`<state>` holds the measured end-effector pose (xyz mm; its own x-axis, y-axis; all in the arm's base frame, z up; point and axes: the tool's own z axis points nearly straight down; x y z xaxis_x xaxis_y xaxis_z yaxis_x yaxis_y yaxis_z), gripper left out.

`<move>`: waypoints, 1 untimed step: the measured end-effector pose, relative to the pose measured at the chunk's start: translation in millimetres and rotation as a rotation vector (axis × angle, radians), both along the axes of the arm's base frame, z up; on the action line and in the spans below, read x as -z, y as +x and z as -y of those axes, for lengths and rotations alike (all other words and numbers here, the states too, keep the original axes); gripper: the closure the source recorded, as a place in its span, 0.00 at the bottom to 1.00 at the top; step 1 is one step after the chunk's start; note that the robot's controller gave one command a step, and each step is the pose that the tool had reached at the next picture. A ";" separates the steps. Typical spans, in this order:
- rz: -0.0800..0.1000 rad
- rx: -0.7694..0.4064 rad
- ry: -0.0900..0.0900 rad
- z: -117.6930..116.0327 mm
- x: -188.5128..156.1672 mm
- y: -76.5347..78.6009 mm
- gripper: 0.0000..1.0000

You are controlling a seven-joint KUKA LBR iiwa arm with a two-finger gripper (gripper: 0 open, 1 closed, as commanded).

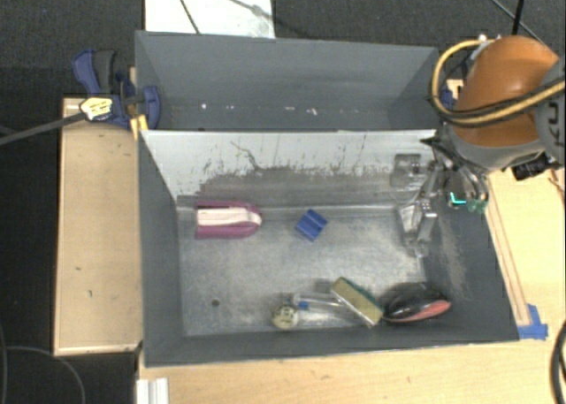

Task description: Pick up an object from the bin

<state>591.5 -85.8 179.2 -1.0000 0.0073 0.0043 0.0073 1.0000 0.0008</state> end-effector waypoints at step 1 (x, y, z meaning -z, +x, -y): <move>-0.003 -0.062 0.000 47.7 68.3 -71.7 0.00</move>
Offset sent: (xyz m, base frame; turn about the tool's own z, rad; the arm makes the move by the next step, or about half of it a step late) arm -0.0681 -0.0446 -0.0654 -0.0682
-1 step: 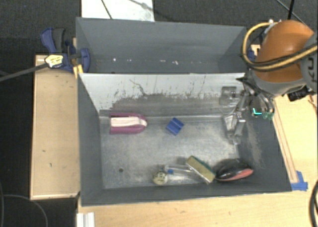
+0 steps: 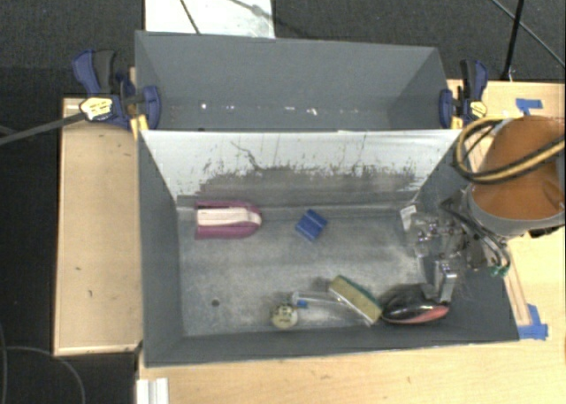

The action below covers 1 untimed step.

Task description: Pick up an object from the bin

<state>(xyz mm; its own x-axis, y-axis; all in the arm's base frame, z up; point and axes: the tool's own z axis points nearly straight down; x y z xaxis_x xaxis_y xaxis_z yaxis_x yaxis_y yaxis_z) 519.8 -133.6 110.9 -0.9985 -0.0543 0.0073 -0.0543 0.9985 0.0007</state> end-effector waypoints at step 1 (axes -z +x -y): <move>0.018 0.006 -0.002 -12.3 37.4 -39.2 0.00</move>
Offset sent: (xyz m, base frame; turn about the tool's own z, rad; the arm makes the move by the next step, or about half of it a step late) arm -0.0421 0.0135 -0.0409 0.0069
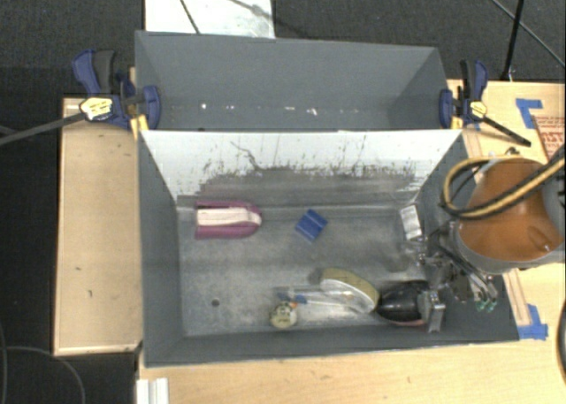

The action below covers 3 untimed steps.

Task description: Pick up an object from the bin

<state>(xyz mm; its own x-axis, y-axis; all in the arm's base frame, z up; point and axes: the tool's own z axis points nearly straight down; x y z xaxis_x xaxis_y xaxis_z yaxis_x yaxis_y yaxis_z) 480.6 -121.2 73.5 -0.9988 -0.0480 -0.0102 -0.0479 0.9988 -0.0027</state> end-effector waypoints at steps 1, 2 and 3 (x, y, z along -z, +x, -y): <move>-0.012 -0.007 0.000 0.8 -1.6 -1.7 1.00; 0.001 0.024 -0.001 15.9 -161.1 1.5 1.00; -0.004 0.165 0.003 4.5 -128.4 36.2 1.00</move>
Offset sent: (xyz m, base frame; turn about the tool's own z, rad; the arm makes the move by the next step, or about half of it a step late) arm 0.0000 0.0000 0.0000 0.0000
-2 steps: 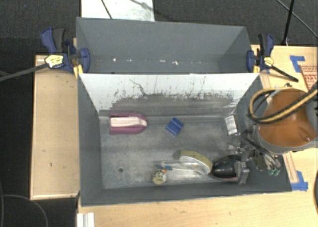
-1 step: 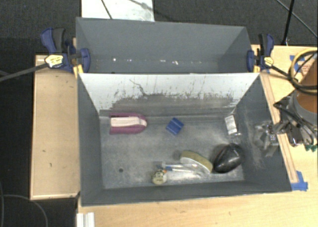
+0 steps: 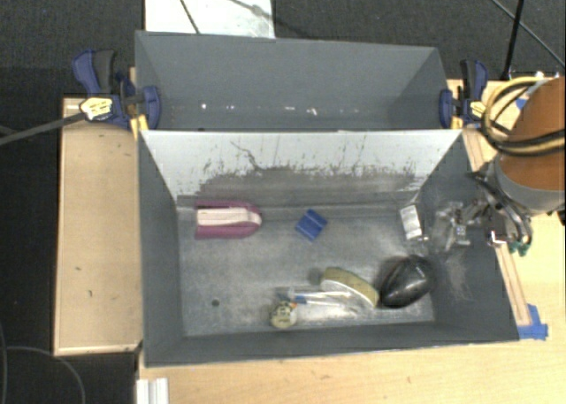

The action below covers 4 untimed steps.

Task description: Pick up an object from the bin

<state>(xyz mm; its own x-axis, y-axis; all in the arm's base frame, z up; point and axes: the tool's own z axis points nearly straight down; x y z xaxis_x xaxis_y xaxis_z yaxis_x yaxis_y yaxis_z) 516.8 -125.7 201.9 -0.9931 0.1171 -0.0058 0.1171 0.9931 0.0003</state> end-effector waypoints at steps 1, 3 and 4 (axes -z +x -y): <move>0.001 0.000 -0.001 0.5 -0.7 -0.1 0.00; -0.003 -0.048 0.000 3.9 111.8 -7.6 1.00; 0.006 0.046 -0.002 14.2 -10.7 26.9 1.00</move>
Offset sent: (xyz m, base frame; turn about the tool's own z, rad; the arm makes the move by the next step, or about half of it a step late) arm 0.0000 0.0000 0.0000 0.0000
